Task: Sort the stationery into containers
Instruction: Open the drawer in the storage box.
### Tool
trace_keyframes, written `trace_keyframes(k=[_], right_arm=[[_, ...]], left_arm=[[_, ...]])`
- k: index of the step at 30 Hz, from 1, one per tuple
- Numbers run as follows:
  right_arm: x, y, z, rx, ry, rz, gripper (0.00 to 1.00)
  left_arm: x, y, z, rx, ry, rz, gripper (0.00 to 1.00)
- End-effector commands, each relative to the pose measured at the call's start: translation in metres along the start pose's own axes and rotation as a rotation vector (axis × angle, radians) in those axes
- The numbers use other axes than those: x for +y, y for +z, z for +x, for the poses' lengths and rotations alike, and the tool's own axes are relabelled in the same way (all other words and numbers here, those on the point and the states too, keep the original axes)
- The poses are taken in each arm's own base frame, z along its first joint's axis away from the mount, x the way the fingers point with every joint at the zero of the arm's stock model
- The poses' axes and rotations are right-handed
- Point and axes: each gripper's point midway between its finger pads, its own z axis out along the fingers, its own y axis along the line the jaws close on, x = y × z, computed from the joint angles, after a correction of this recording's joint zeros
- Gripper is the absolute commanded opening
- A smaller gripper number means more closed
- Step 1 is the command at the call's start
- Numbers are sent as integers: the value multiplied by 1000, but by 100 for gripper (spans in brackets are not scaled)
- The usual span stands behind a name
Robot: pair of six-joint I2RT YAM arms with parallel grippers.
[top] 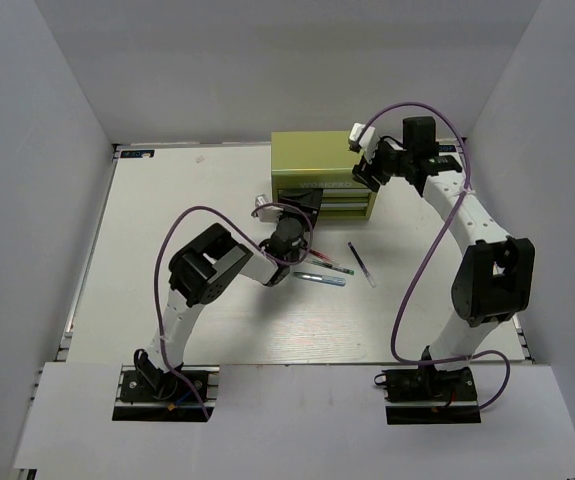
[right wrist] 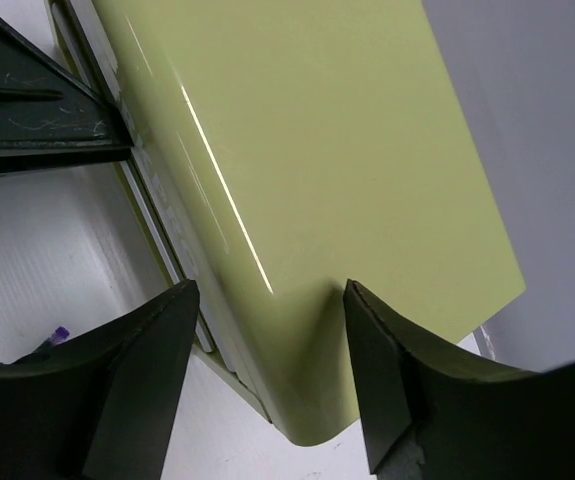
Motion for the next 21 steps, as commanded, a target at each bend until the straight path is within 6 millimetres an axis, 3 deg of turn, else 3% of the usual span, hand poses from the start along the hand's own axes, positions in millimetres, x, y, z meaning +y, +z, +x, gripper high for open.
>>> trace_keyframes(k=[1,2,6,18,21], right_arm=[[-8,-3,-10,4,-29,-5,64],[-4,0,-6,14,-22,-25,64],[-2,1,-4,25,-40,-52,63],[5,5,11,93,-28,-122,60],[5,6,10,93,-26,-124,60]], left_arm=[[-25,12,-24,-139,-77,77,63],[-16,13,-23,-137,-83,72,63],[-14,15,-22,-172,-118,107,56],[-26,18,-19,-219,-188,174,43],[-26,17,-19,-221,-197,184,30]])
